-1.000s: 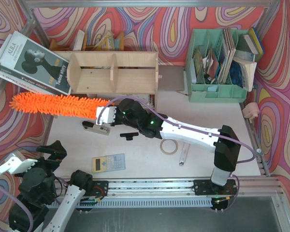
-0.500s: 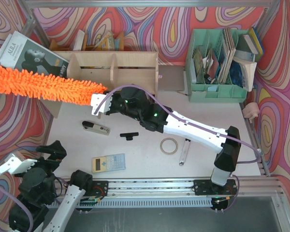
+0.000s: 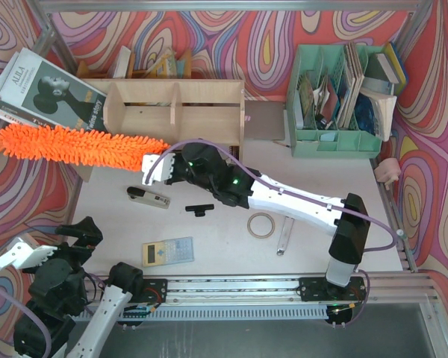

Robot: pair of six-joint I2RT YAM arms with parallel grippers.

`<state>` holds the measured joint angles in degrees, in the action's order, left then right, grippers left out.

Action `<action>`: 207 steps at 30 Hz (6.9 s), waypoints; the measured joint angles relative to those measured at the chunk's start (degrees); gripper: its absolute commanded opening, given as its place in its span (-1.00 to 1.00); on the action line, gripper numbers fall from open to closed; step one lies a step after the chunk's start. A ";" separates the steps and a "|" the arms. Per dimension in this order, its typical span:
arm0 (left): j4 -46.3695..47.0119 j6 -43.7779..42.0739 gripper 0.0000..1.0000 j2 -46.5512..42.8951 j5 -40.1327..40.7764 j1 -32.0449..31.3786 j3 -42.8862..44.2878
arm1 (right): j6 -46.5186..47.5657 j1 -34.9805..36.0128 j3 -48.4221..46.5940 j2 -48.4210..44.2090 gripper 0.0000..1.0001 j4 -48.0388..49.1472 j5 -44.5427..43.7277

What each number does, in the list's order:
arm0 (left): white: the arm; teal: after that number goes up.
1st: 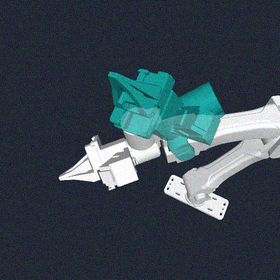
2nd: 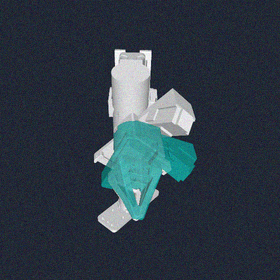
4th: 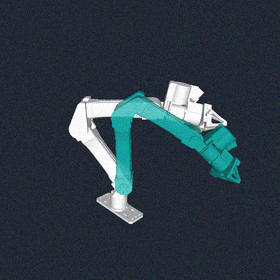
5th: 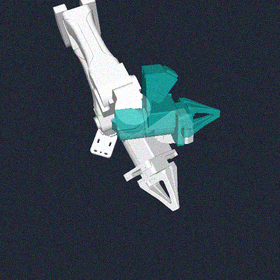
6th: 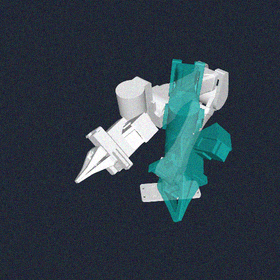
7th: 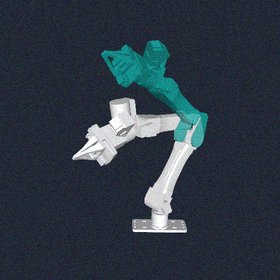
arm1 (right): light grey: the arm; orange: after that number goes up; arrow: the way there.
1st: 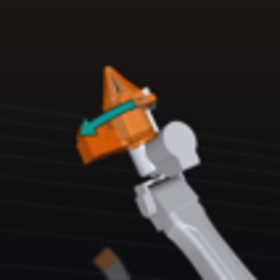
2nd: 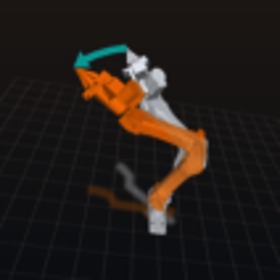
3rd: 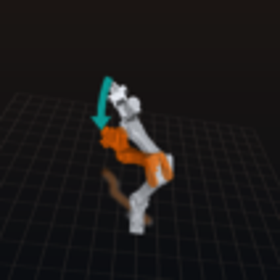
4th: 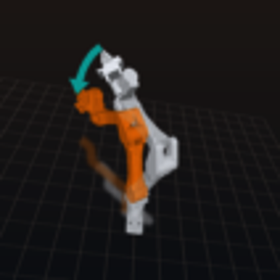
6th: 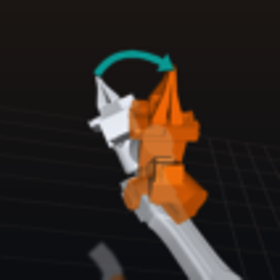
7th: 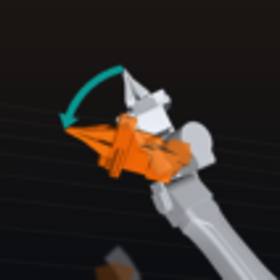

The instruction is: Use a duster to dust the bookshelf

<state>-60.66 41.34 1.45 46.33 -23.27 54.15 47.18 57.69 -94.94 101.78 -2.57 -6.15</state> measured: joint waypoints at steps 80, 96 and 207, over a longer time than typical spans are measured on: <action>0.00 0.04 0.97 0.37 -0.04 0.00 -0.20 | -1.81 4.26 8.00 -5.03 -1.00 2.84 -8.98; 0.00 0.02 0.97 0.37 -0.04 -0.02 -0.24 | -2.19 4.13 8.57 -5.49 -1.00 0.44 -8.83; 0.83 -0.66 0.97 1.70 -0.87 -0.07 -0.55 | -66.75 20.96 -1.88 20.87 -1.00 25.73 -33.68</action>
<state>-59.83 40.69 3.16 45.45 -23.33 53.60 -19.57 78.65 -96.82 122.65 23.16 -39.83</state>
